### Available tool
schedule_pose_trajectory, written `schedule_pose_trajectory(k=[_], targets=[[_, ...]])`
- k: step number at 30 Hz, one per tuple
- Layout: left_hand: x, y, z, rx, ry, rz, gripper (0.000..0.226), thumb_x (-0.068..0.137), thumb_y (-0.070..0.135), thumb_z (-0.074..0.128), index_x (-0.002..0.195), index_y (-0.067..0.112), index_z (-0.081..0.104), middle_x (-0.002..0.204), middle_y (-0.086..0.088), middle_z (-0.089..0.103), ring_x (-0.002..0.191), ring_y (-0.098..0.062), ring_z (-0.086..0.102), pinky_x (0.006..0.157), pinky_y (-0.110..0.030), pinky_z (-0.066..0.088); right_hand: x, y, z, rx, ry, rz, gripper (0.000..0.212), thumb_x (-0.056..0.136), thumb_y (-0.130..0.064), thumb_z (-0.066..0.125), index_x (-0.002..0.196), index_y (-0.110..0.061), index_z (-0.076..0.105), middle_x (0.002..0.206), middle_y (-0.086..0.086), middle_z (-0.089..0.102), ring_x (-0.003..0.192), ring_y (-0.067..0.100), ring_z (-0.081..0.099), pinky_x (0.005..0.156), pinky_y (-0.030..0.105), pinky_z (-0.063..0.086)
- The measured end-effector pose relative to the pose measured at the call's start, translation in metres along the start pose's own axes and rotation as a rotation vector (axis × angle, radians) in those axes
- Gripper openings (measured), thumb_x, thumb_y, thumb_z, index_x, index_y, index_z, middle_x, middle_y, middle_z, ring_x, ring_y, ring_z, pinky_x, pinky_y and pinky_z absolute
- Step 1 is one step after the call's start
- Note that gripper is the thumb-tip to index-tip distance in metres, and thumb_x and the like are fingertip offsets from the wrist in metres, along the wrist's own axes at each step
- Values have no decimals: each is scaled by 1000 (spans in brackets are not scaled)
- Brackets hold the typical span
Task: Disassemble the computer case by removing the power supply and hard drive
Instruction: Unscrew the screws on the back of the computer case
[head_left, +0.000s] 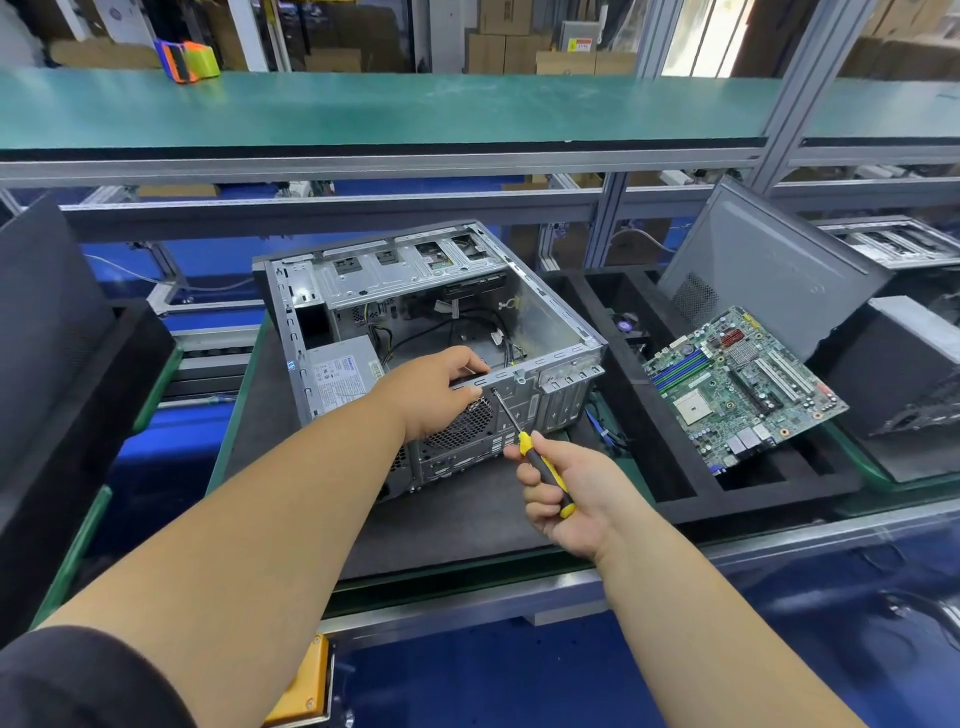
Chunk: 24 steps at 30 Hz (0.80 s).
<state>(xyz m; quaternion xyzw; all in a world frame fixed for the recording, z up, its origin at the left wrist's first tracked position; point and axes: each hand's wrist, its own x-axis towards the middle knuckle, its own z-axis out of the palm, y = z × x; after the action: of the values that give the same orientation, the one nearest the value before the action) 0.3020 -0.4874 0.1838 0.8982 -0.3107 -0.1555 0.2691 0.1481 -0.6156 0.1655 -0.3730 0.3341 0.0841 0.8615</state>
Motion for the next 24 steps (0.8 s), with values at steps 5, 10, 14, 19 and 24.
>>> schedule_pose_trajectory(k=[5,10,14,19,24], targets=[[0,-1,0,-25,4,-8,24,97,33,55,120,39,57,122,19,65,110,-11,59,99,-37,45,5,6,3,-314,179,-156,32,104,-31,47,89,-9,64,50,-3,47,35,8,24,37,19,20],[0,-1,0,-28,9,-11,24,97,33,55,119,39,57,122,19,65,108,-10,59,98,-34,45,0,10,1,-1152,451,-548,29,102,-37,46,87,-14,56,65,-1,56,60,22,50,52,31,33],[0,-1,0,-21,6,-14,24,97,34,54,120,40,56,122,20,64,106,-11,59,97,-35,46,0,17,2,-1713,695,-738,23,105,-41,37,98,-20,43,78,-4,46,69,24,43,47,33,18],[0,0,0,-16,5,-11,23,97,34,55,119,40,56,120,18,66,102,-12,60,95,-35,47,2,11,-3,-1284,500,-646,23,99,-38,50,89,-18,54,72,-5,60,60,14,50,50,30,29],[-1,0,-1,-10,6,-5,24,97,33,55,121,39,56,121,17,66,104,-13,60,95,-35,47,3,1,-3,-237,122,-97,27,99,-27,54,93,-5,68,58,2,58,39,7,38,37,18,29]])
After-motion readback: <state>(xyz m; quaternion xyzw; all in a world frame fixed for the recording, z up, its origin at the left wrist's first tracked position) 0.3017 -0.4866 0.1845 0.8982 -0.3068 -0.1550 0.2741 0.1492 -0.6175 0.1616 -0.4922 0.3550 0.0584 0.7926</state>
